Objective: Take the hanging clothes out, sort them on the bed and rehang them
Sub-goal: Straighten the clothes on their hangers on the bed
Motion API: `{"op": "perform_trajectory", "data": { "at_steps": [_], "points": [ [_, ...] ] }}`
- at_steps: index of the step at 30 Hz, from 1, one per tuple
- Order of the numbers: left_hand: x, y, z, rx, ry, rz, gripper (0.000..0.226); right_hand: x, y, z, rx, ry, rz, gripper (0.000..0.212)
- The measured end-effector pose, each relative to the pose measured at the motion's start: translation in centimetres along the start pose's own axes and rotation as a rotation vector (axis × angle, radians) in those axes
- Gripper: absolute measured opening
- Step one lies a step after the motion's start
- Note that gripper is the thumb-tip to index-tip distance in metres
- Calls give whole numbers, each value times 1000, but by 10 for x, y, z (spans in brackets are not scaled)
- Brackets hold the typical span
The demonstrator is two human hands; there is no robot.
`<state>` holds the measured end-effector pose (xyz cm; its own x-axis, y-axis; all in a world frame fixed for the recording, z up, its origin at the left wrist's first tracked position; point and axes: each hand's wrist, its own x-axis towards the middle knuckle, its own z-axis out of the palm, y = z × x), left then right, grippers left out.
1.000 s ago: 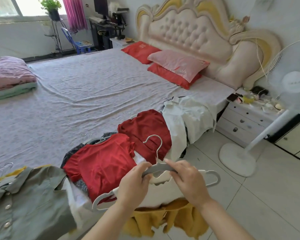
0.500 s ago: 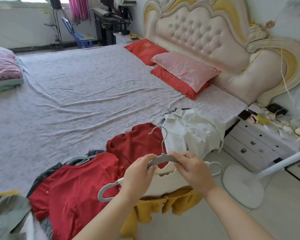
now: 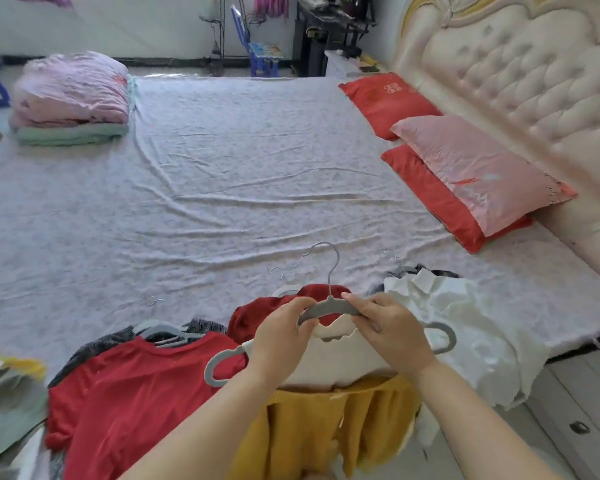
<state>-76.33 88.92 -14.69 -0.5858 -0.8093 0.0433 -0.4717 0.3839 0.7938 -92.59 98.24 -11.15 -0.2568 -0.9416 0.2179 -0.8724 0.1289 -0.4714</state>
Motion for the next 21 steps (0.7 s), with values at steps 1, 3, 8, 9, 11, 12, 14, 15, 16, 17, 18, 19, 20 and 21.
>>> {"op": "perform_trajectory", "data": {
  "at_steps": [1,3,8,9,11,12,14,15,16,17,18,19,20,21],
  "points": [
    [13,-4,4,8,8,-39,27,16,11,5,20,-39,-13,41],
    [39,-12,11,23,10,-116,26,45,32,18,47,-101,-38,39],
    [91,-35,28,23,38,-315,27,106,77,65,186,-196,-32,44],
    [97,-41,30,26,44,-350,29,116,84,77,203,-225,-35,44],
    [106,-54,33,70,44,-397,37,136,95,102,216,-314,-37,42],
    [108,-61,34,100,32,-421,43,146,100,115,203,-360,-34,40],
    [110,-74,35,129,-1,-490,53,166,110,140,134,-440,17,39],
    [108,-80,35,135,-13,-534,56,175,114,150,94,-488,64,42],
    [105,-85,35,147,-23,-581,56,182,117,159,57,-550,108,46],
    [101,-90,36,163,-38,-628,56,186,119,167,23,-617,130,48],
    [97,-94,37,179,-53,-668,55,187,120,174,-3,-678,129,49],
    [92,-98,38,191,-64,-700,54,186,120,179,-14,-725,120,49],
    [87,-100,38,201,-69,-725,54,182,119,183,-11,-756,116,49],
    [82,-102,38,212,-70,-744,54,175,118,186,-5,-778,116,48]
  ]
}}
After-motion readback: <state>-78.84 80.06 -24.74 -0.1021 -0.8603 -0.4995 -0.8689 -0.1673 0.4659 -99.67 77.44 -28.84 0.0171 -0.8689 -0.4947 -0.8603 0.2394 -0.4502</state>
